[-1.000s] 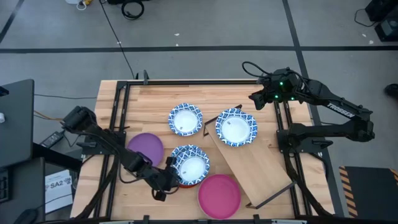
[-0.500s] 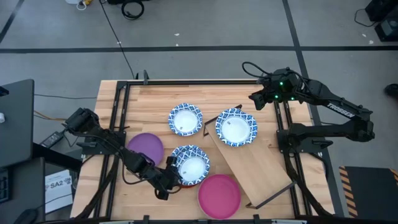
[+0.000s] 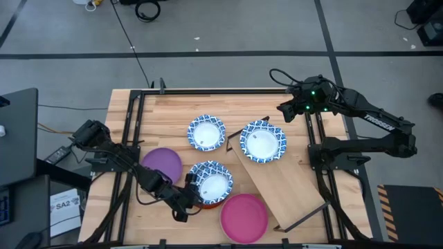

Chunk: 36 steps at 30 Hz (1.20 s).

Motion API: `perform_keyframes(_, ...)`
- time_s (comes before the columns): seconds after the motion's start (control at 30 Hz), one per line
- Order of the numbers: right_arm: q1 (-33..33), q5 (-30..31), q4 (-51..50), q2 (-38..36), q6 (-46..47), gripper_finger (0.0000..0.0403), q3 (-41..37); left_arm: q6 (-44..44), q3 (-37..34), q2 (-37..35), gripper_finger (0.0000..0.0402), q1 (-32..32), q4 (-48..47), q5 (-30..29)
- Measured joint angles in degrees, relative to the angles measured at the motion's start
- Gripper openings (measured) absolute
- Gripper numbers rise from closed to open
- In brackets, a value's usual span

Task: Place and stack plates onto a shelf
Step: Stack the white bowl on top of the white bowl on the shelf

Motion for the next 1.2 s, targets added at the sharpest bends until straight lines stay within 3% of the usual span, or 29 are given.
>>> perform_keyframes(0.87, 0.0, 0.0, 0.0, 0.0, 0.0, 0.0128, 0.0, 0.0, 0.2, 0.0, 0.0012, 0.0, -0.3, 0.0)
perform_keyframes(1.07, 0.0, 0.0, 0.0, 0.0, 0.0, 0.0128, 0.0, 3.6, 4.8, 0.0, 0.0011, 0.0, -4.4, 0.2)
perform_keyframes(1.2, 0.0, 0.0, 0.0, 0.0, 0.0, 0.0128, 0.0, 4.8, 9.8, 0.0, 0.0011, 0.0, -12.7, 0.2)
